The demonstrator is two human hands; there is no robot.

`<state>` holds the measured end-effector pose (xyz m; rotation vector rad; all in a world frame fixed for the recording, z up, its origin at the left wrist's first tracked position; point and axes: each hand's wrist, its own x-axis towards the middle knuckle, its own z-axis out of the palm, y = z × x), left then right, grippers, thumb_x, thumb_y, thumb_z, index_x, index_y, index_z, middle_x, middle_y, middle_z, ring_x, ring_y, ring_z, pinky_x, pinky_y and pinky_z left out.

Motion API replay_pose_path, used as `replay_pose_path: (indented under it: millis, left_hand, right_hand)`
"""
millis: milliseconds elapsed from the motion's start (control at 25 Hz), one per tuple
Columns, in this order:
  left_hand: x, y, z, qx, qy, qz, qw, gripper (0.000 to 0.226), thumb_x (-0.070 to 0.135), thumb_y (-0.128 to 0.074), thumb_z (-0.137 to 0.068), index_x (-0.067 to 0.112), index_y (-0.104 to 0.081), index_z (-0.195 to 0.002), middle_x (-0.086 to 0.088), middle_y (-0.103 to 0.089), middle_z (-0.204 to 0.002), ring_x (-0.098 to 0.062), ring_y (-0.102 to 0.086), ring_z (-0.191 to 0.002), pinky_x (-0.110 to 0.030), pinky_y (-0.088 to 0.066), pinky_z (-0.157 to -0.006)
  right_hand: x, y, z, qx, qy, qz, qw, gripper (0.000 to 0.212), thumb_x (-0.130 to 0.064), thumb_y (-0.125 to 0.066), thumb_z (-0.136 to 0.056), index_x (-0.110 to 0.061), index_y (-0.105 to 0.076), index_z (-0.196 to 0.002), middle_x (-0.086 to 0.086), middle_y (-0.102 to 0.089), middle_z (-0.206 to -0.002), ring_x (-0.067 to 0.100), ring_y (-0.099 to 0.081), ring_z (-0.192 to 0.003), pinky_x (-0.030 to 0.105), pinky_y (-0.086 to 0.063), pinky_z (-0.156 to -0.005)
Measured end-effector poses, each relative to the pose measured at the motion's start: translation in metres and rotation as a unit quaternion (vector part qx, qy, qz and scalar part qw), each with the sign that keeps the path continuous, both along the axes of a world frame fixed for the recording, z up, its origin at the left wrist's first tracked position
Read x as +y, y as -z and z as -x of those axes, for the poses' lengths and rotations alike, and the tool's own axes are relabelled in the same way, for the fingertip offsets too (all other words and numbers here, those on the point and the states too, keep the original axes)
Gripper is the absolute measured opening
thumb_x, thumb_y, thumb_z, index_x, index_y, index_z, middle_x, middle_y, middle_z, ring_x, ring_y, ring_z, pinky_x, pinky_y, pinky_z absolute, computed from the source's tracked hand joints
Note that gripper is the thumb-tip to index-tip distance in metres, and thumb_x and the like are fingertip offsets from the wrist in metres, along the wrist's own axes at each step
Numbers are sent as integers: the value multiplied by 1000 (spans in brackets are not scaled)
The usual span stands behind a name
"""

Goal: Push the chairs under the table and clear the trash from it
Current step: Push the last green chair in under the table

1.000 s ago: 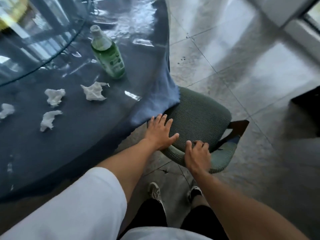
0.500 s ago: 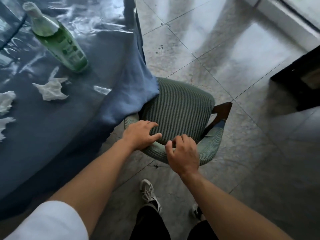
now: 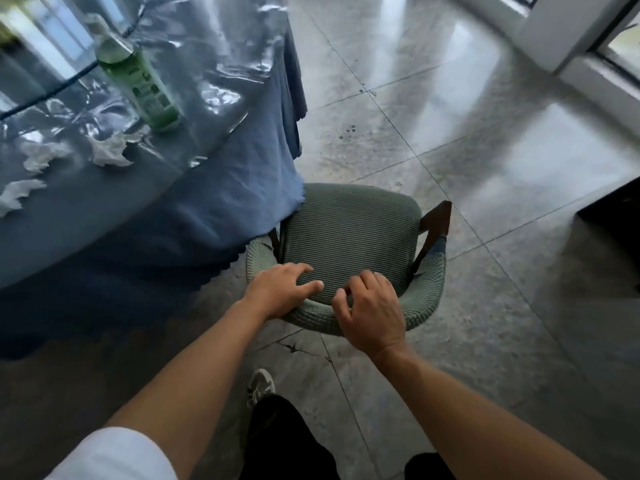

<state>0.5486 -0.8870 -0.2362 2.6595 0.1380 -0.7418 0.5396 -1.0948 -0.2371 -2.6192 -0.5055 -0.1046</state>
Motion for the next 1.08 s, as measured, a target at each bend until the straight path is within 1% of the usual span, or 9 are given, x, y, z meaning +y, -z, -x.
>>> replay_pose_path:
  millis: [160, 400, 480, 560, 680, 760, 840, 920, 1080]
  left_hand:
    - [-78, 3, 19, 18, -102, -6, 995, 97, 92, -26, -71, 36, -50, -145, 2, -54, -149, -21, -50, -135, -49, -43, -107]
    - [-189, 11, 52, 27, -221, -3, 975, 99, 96, -18, -67, 37, -57, -136, 0, -59, -141, -25, -56, -125, -47, -46, -101]
    - [-218, 11, 63, 31, -258, -17, 965, 97, 95, -16, -70, 37, -57, -135, 0, -60, -139, -25, -57, -122, -47, -47, -99]
    - [-239, 10, 69, 40, -283, -24, 958, 88, 90, -24, -79, 33, -55, -139, -2, -58, -141, -25, -56, -124, -47, -47, -100]
    - [-266, 8, 69, 55, -312, -16, 948, 80, 84, -30, -87, 31, -51, -143, -3, -54, -143, -27, -54, -126, -47, -45, -101]
    - [-277, 5, 65, 28, -347, -10, 937, 79, 83, -28, -87, 31, -52, -141, -1, -56, -140, -25, -56, -123, -44, -44, -98]
    - [-280, 4, 56, -18, -397, -3, 918, 70, 77, -32, -93, 29, -53, -139, 0, -57, -139, -24, -56, -122, -40, -43, -92]
    - [-279, 2, 46, -57, -430, -2, 901, 66, 73, -34, -95, 28, -54, -139, 2, -57, -140, -23, -56, -122, -41, -44, -93]
    - [-266, 9, 18, -117, -477, 14, 871, 58, 65, -38, -95, 30, -54, -139, 5, -56, -143, -22, -56, -124, -42, -46, -97]
  right_hand:
    - [-78, 2, -19, -3, -64, -46, 997, 35, -37, -41, -98, -11, -56, -79, 7, -53, -81, 25, -49, -76, 41, -45, -74]
    - [-170, 1, -50, -23, -148, -95, 984, 33, -32, -43, -97, -10, -56, -76, 9, -53, -78, 28, -50, -75, 43, -44, -76]
    - [-189, 0, -56, -31, -167, -94, 981, 32, -31, -44, -96, -10, -55, -74, 9, -52, -77, 28, -49, -76, 44, -45, -80]
    - [-201, 0, -64, -29, -194, -96, 976, 32, -31, -45, -95, -11, -56, -74, 7, -52, -77, 26, -49, -77, 45, -47, -85]
    - [-214, -1, -84, -14, -275, -99, 956, 29, -31, -48, -94, -12, -55, -73, 0, -47, -75, 19, -44, -77, 45, -49, -91]
    - [-216, -1, -99, -8, -304, -93, 948, 29, -32, -48, -94, -13, -56, -74, -2, -46, -76, 16, -43, -78, 46, -49, -94]
    - [-210, -1, -113, -8, -312, -82, 946, 30, -32, -48, -94, -11, -57, -73, 0, -50, -76, 19, -47, -78, 45, -49, -92]
    - [-203, -2, -126, -11, -314, -73, 946, 31, -33, -48, -93, -11, -56, -72, 0, -50, -75, 18, -47, -76, 42, -50, -88]
    - [-182, -1, -162, -13, -328, -55, 943, 34, -35, -45, -94, -12, -56, -72, -1, -50, -76, 17, -48, -75, 40, -50, -86]
